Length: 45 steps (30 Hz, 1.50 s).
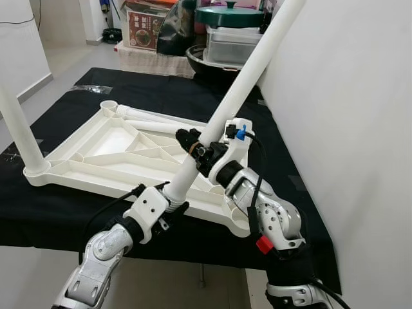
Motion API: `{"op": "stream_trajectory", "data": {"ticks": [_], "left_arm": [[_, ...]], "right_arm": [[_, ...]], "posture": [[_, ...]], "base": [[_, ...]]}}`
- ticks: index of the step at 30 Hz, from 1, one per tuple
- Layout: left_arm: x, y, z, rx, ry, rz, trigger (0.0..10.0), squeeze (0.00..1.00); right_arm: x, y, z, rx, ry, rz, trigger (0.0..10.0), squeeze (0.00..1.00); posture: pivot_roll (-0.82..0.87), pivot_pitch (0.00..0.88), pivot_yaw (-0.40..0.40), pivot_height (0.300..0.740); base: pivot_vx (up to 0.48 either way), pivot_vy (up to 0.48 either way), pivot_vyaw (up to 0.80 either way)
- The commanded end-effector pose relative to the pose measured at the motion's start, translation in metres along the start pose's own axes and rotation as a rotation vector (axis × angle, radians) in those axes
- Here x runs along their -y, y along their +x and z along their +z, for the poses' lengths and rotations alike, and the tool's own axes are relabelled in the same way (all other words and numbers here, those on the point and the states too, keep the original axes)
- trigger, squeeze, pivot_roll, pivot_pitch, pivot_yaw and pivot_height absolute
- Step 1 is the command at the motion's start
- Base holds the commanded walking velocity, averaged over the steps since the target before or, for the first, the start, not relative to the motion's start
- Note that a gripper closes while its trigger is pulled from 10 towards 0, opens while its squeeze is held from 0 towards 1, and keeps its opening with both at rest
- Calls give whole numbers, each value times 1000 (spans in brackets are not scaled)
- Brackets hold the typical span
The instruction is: Building children table
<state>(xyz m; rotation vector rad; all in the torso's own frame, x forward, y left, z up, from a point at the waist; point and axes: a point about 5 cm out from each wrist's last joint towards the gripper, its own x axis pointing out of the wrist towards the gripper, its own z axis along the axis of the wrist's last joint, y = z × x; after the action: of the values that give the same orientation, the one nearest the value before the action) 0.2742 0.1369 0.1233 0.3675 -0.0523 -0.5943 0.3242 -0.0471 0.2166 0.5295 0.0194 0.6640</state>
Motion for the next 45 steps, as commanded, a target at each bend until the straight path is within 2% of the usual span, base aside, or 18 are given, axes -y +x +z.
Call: {"op": "stream_trajectory", "data": {"ticks": [1,7,8,15,16,20,24,26,30,32,34,35,36,38,39,40,42,45], "left_arm": [[3,1,-1,0,5,-16,10000,0],[2,-1,-7,-54,-64,-5,10000,0],[-1,-3,-11,-77,-73,14,10000,1000],[-10,-11,-22,-138,-45,49,10000,1000],[-11,-12,-22,-133,-39,49,10000,0],[-14,-15,-23,-136,-42,64,10000,0],[-11,-20,-25,-152,-80,62,10000,0],[2,-26,-25,-154,-140,38,10000,0],[16,-28,-21,-140,-177,12,10000,0],[34,-29,-14,-109,-228,-23,10000,0],[34,-29,-14,-109,-228,-23,10000,0],[42,-29,-10,-95,-239,-35,10000,0],[42,-29,-10,-95,-239,-35,10000,0],[57,-32,1,-73,-259,-72,10000,0],[57,-32,1,-73,-259,-72,10000,0],[62,-35,6,-66,-267,-81,10000,0],[62,-35,6,-66,-267,-81,10000,0],[70,-45,19,-61,-300,-98,10000,0]], "right_arm": [[-10,7,2,16,17,22,0,0],[-9,7,3,19,12,21,0,0],[-9,7,4,25,15,21,0,0],[-5,7,13,48,3,14,0,0],[-4,7,14,51,6,12,0,0],[-3,6,18,64,6,15,0,0],[9,7,42,126,-36,-39,0,0],[30,8,77,220,-159,-177,0,0],[48,6,95,263,-254,-313,0,0],[75,-2,108,283,-409,-533,0,0],[75,-2,108,283,-409,-533,0,0],[86,-5,110,273,-515,-622,0,0],[86,-5,110,273,-515,-622,0,0],[96,-5,96,210,-806,-691,0,0],[96,-5,96,210,-806,-691,0,0],[99,-5,88,184,-922,-694,0,0],[99,-5,88,184,-922,-694,0,0],[105,-4,60,99,-1074,-686,0,0]], "posture": [[68,0,-106,740],[70,0,-108,740],[69,0,-107,740],[70,0,-107,740],[70,0,-108,740],[71,0,-106,740],[80,0,-109,740],[76,0,-107,740],[78,0,-106,740],[88,1,-110,740],[88,1,-110,740],[89,4,-109,740],[89,4,-109,740],[102,36,-109,740],[102,36,-109,740],[111,54,-109,740],[111,54,-109,740],[125,121,-108,740]], "base": [[0,0,0],[0,0,0],[0,0,0],[0,0,0],[0,0,0],[0,0,0],[0,0,0],[0,0,0],[0,0,0],[0,0,0],[0,0,0],[0,0,0],[0,0,0],[0,0,0],[0,0,0],[0,0,0],[0,0,0],[0,0,0]]}}
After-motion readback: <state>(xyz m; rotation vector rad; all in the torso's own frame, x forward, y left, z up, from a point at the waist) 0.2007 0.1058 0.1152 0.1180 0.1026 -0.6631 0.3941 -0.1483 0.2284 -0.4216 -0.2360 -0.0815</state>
